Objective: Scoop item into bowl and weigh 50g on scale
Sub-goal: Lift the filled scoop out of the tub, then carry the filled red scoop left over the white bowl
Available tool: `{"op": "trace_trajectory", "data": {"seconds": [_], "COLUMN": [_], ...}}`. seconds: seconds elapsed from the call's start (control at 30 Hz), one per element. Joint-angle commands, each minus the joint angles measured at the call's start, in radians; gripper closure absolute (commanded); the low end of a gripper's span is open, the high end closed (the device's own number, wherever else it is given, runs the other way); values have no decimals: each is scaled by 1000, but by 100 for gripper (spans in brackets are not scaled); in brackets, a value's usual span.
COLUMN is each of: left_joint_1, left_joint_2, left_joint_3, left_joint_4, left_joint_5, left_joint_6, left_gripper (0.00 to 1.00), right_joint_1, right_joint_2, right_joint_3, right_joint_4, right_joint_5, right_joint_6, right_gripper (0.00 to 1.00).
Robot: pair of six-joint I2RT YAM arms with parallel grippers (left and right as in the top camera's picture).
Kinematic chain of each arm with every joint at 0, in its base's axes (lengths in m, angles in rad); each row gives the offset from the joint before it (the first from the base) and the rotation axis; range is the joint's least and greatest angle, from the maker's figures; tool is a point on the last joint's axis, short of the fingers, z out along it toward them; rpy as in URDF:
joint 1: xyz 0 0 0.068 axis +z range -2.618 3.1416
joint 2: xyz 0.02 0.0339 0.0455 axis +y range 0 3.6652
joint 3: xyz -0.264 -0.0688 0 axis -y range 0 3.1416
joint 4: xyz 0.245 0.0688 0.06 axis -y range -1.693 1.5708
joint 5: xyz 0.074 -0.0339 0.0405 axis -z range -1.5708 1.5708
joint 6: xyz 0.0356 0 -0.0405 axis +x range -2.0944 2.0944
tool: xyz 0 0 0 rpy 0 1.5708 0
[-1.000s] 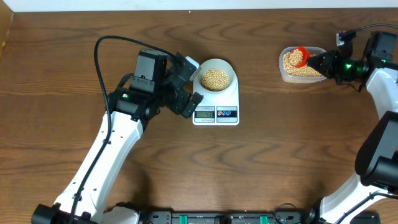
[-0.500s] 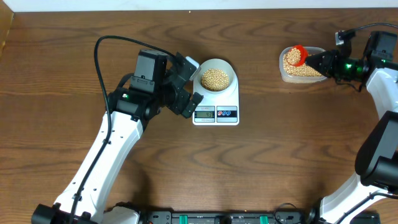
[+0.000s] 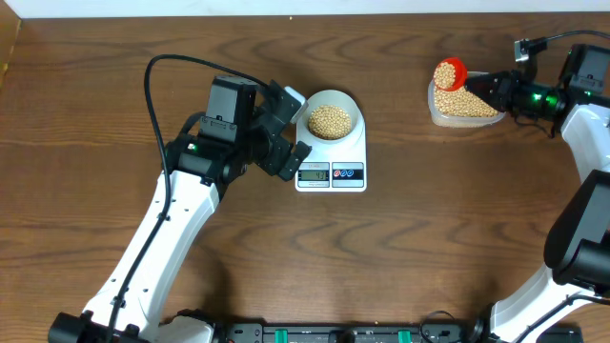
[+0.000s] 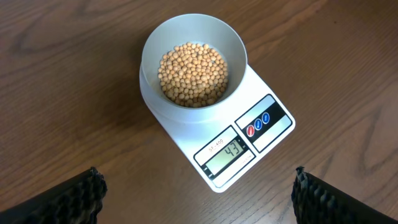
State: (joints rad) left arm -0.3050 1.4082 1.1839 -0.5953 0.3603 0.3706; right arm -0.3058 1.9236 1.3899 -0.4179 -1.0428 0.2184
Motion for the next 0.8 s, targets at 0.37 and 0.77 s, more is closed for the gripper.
{"op": "trace_trajectory", "data": {"seconds": [0.37, 0.77], "left_joint_1": [0, 0], "left_joint_2": [8, 8], "left_joint_3": [-2, -2], "left_joint_4": [-2, -2], "left_joint_5": [-6, -6], "left_joint_6": [2, 2], "left_gripper": [2, 2], "right_joint_1": [134, 261], "right_joint_2": [10, 10], "right_joint_3": [-8, -7], "right_joint_4": [133, 208], "right_joint_5": [-41, -42], "right_joint_6": [126, 171], "right_gripper": [99, 99]}}
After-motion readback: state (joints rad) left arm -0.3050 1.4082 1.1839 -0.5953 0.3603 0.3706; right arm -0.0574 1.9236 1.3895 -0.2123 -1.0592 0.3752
